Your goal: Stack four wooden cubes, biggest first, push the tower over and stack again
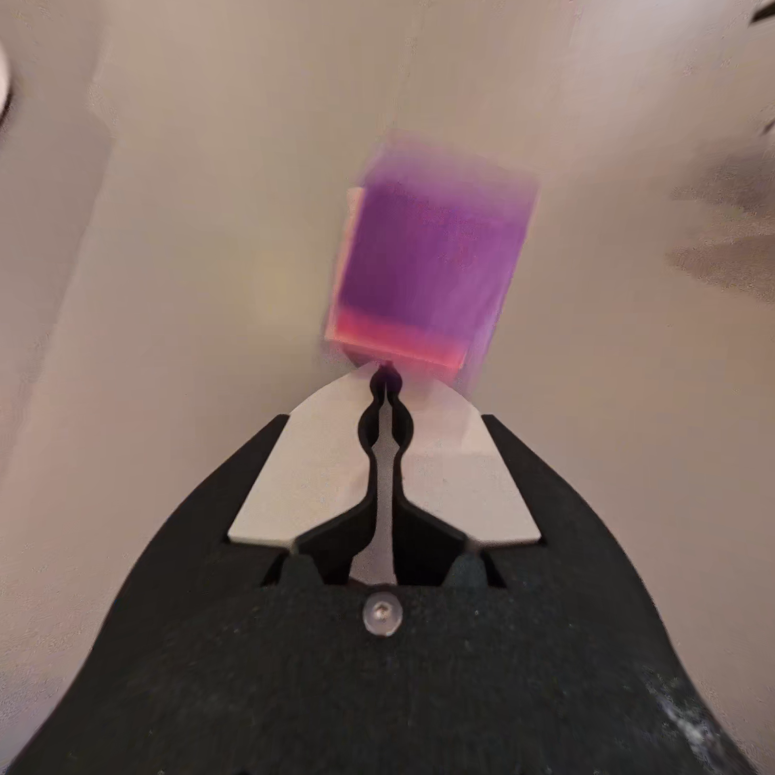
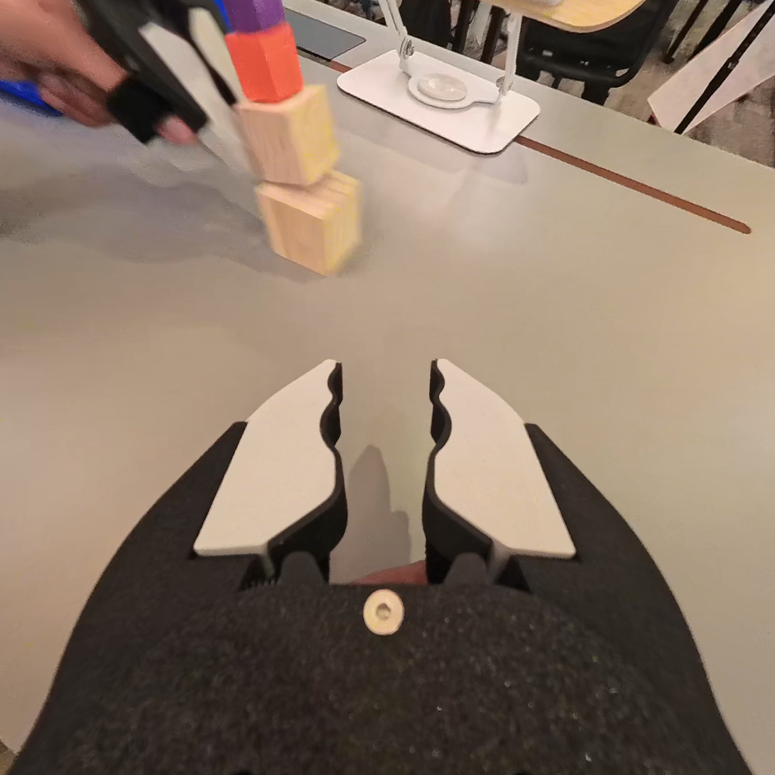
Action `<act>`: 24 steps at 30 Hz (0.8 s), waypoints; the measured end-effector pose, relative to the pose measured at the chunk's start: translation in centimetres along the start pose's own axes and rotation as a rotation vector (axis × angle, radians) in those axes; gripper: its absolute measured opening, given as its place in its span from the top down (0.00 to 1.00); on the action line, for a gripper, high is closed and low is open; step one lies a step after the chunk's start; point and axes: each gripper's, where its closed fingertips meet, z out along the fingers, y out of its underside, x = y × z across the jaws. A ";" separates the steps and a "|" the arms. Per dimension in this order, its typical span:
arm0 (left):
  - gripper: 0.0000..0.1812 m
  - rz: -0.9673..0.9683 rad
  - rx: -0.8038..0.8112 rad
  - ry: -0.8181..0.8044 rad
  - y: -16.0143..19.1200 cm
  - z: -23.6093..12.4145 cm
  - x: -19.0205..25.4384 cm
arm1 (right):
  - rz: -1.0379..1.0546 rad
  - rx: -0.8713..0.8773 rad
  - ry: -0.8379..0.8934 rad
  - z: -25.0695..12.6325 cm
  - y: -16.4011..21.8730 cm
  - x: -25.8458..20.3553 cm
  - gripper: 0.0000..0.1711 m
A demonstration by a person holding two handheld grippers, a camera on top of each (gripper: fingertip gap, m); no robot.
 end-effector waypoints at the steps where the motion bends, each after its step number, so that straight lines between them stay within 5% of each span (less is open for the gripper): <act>1: 1.00 0.056 0.023 -0.009 -1.9 1.2 0.8 | 0.004 0.004 0.007 -0.2 0.0 0.3 0.77; 4: 1.00 -0.015 -0.132 -0.195 1.1 1.2 -2.2 | -0.005 -0.006 0.031 -0.9 0.6 1.3 0.77; 10: 1.00 -0.212 0.058 -0.305 7.9 -3.7 1.0 | 0.089 -0.032 0.098 -2.5 2.9 5.5 0.76; 17: 0.66 -0.457 0.495 -0.514 9.4 -10.3 4.9 | 0.072 -0.041 0.129 -2.1 2.7 5.1 0.72; 24: 0.57 -0.490 0.690 -0.869 12.2 -14.7 6.1 | 0.136 -0.045 0.153 -1.4 2.1 2.4 0.67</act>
